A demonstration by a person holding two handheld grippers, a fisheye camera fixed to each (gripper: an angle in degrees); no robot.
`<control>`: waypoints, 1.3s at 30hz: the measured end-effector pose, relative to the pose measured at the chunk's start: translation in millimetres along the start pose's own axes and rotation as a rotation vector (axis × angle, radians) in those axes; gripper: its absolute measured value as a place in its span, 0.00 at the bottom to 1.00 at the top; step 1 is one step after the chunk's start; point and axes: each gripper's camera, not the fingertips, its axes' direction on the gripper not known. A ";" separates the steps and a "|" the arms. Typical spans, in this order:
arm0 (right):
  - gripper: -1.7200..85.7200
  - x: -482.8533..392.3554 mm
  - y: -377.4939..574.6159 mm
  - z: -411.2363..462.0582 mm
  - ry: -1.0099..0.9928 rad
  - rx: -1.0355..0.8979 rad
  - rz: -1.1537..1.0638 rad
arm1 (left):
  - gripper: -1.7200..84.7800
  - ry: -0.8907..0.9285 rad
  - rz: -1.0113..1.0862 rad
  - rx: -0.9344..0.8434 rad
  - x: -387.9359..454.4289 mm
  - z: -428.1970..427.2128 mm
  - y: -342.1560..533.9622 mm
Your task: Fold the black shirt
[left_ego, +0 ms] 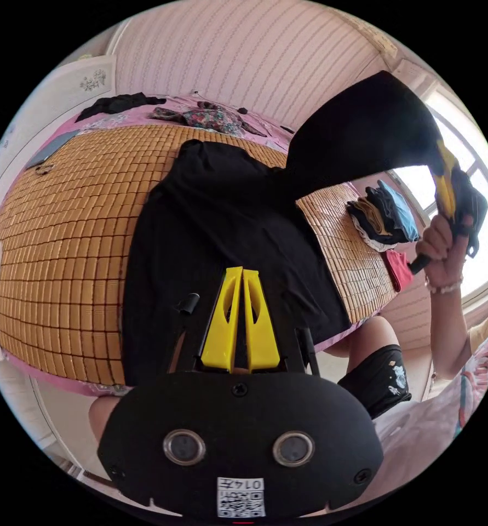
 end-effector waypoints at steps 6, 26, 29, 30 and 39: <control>0.10 1.5 56.9 43.8 -0.074 -0.234 0.184 | 0.01 -0.115 -0.149 -0.005 -69.6 -43.5 24.4; 0.12 262.8 -30.2 79.0 0.535 -0.170 0.581 | 0.12 0.037 0.036 0.083 -150.3 43.4 -232.3; 0.12 302.9 -27.7 93.3 0.515 -0.091 0.703 | 0.15 0.086 -0.100 0.041 -166.6 74.1 -267.6; 0.12 313.2 -29.7 102.0 0.498 -0.090 0.712 | 0.13 0.094 -0.130 0.030 -170.9 85.9 -278.0; 0.06 335.7 -79.9 130.6 0.491 -0.179 0.570 | 0.04 0.121 -0.139 -0.057 -174.9 128.1 -320.5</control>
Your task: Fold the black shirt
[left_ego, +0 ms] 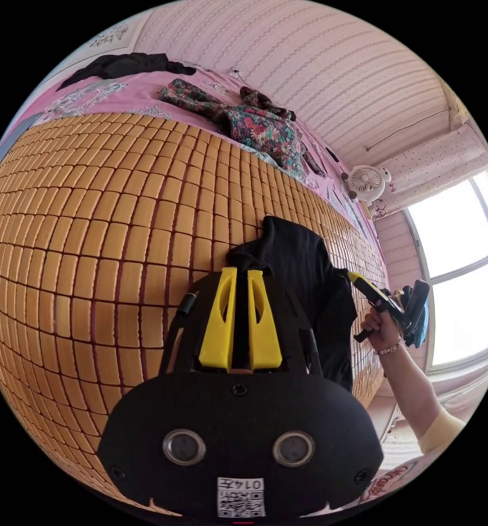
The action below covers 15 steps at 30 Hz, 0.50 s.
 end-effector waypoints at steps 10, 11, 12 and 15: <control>0.03 -49.9 10.2 -113.6 -0.283 0.220 -0.165 | 0.02 0.158 0.303 0.271 60.0 -127.8 55.0; 0.03 -55.1 18.7 -122.6 -0.296 0.224 -0.193 | 0.02 0.178 0.361 0.270 65.4 -146.4 78.7; 0.03 -65.1 38.7 -139.3 -0.318 0.218 -0.246 | 0.02 0.187 0.410 0.254 67.9 -161.3 107.1; 0.04 -83.4 102.0 -163.0 -0.348 0.100 -0.298 | 0.02 0.151 0.404 0.180 56.7 -179.1 197.3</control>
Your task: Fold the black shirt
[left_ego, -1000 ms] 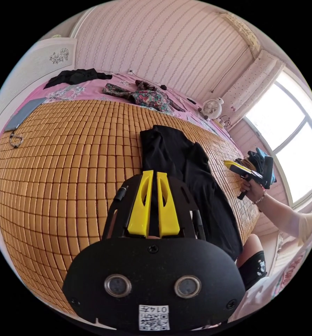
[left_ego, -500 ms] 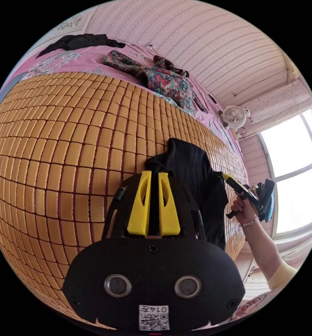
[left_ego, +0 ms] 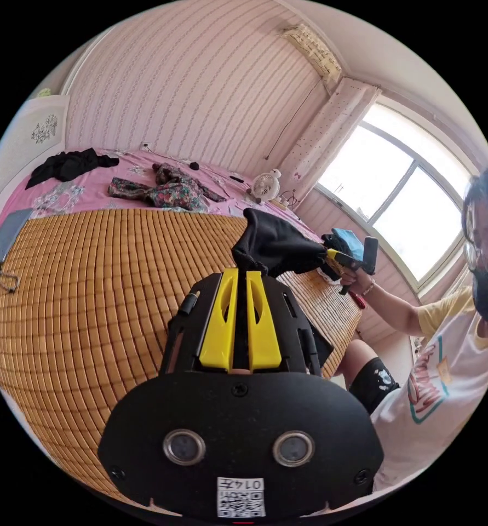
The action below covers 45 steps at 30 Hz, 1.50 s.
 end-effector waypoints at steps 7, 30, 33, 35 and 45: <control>0.06 -53.6 105.7 33.4 0.074 -0.372 0.206 | 0.01 -0.102 -0.346 -0.131 15.0 -20.4 171.2; 0.02 -99.6 -100.2 360.8 0.288 -1.169 -0.545 | 0.01 -0.221 0.175 -0.275 220.8 208.5 205.9; 0.02 -84.4 -133.6 355.5 0.292 -1.085 -0.465 | 0.01 -0.210 0.175 -0.267 224.6 212.3 213.0; 0.02 -65.8 -142.0 359.9 0.331 -1.024 -0.385 | 0.01 -0.201 0.157 -0.264 226.1 214.2 217.0; 0.05 -24.0 -93.6 240.2 0.148 -0.606 -0.118 | 0.01 -0.183 0.167 -0.246 238.9 221.4 239.4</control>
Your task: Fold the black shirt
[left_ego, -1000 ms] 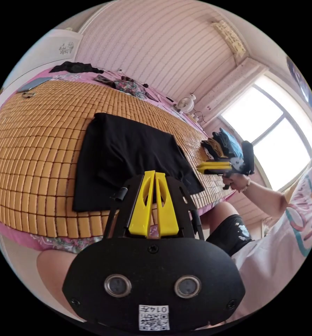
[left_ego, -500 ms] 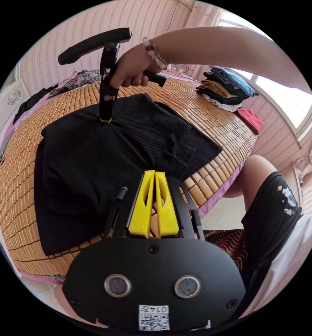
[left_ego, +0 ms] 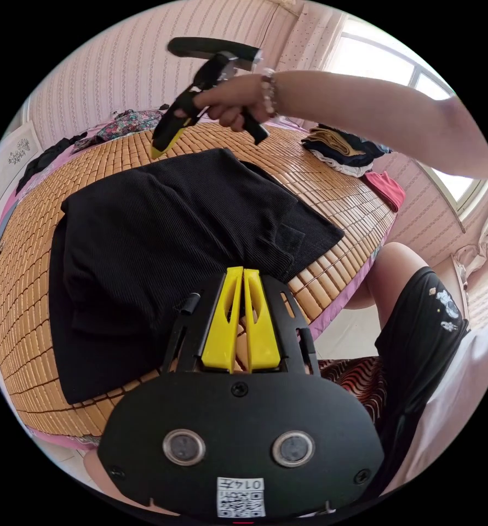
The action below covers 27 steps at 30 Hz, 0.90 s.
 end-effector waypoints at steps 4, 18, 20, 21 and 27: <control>0.08 16.4 135.1 -25.6 0.058 0.059 0.291 | 0.02 0.002 -0.015 0.036 5.0 -6.1 10.1; 0.06 36.2 328.9 -33.5 -0.206 0.087 0.650 | 0.16 0.107 0.237 0.173 76.4 -15.1 -11.9; 0.05 38.7 336.2 -41.3 -0.185 0.110 0.634 | 0.18 0.119 0.282 0.152 87.7 -5.3 -16.9; 0.05 41.5 342.3 -47.0 -0.197 0.143 0.626 | 0.20 0.111 0.303 0.148 94.8 0.7 -20.1; 0.03 61.8 374.4 -77.7 -0.409 0.383 0.593 | 0.26 0.045 0.297 0.093 112.2 31.2 -35.8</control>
